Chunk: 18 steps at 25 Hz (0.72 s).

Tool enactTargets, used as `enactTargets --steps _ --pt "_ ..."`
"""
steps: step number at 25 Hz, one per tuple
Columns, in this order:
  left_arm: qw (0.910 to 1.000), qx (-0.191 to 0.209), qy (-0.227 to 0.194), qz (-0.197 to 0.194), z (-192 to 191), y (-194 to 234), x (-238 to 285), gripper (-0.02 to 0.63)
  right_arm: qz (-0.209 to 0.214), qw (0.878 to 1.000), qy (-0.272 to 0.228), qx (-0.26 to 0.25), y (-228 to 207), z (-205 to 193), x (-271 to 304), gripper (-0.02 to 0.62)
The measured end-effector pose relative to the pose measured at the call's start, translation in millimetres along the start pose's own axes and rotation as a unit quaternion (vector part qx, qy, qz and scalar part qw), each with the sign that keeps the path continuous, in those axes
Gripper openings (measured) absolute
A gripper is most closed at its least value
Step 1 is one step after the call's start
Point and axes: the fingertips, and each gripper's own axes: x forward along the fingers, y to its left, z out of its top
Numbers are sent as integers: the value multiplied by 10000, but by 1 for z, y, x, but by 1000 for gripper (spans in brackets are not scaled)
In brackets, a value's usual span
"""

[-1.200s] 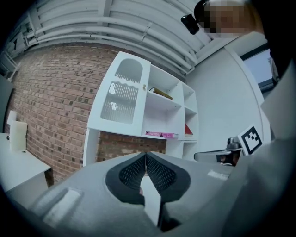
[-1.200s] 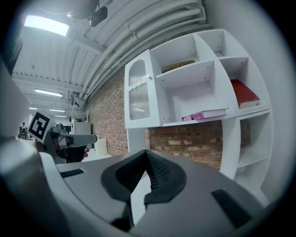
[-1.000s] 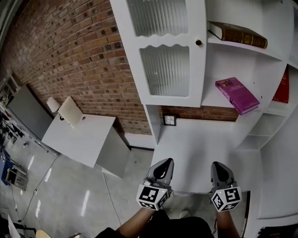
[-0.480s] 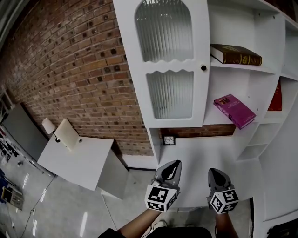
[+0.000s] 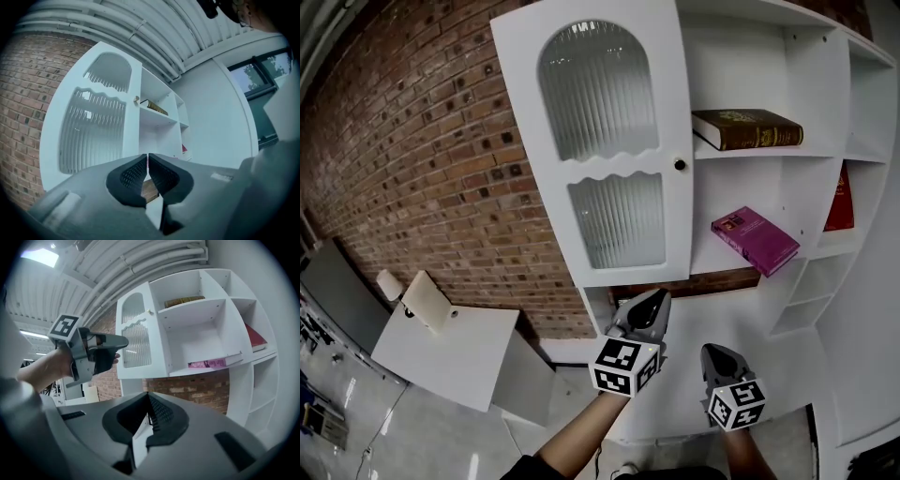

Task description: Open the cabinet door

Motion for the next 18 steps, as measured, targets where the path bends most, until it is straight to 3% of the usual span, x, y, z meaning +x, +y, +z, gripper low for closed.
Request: enactTargets --steps 13,18 --pt "9989 162 -375 213 95 33 77 22 214 9997 -29 97 -36 20 37 2" --pt "9981 342 -431 273 117 30 94 46 550 9981 -18 -286 -26 28 50 2"
